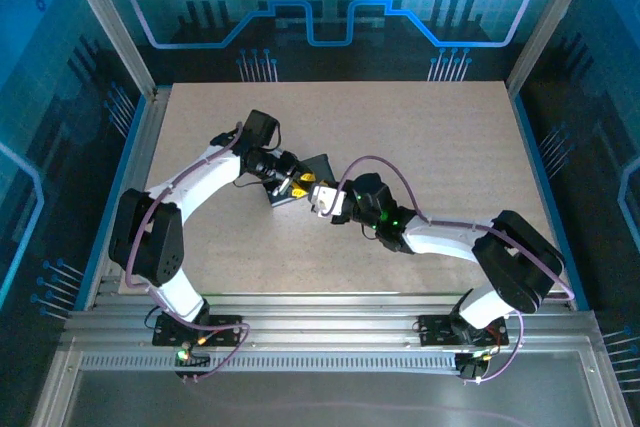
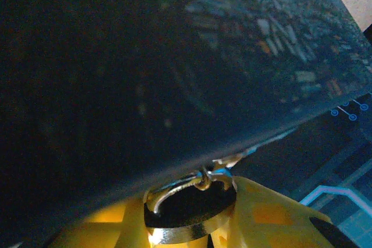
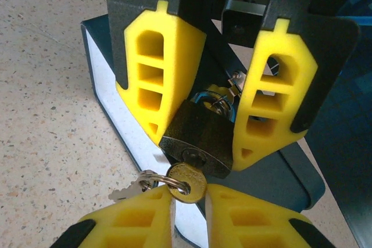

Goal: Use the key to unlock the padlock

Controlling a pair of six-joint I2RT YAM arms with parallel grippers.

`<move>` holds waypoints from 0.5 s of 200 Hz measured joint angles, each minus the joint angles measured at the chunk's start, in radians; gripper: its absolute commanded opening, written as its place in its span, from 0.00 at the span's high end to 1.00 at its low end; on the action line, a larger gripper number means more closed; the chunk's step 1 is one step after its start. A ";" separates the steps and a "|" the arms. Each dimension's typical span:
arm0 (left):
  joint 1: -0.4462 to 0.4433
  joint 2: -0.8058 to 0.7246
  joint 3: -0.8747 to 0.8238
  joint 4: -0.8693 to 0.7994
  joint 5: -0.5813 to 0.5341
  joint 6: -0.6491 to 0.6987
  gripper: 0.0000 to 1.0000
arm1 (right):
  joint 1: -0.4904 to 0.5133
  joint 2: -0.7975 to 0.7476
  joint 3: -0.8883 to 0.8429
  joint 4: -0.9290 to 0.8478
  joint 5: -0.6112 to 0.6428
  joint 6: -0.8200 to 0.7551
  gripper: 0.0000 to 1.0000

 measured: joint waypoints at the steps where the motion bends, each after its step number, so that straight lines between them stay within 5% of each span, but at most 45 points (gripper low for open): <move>1: 0.000 0.000 0.000 0.000 0.000 0.000 1.00 | 0.000 0.000 0.000 0.000 0.001 0.000 0.80; 100: 0.001 0.000 0.000 -0.004 0.000 0.000 1.00 | 0.042 0.000 0.020 -0.034 0.083 0.002 0.83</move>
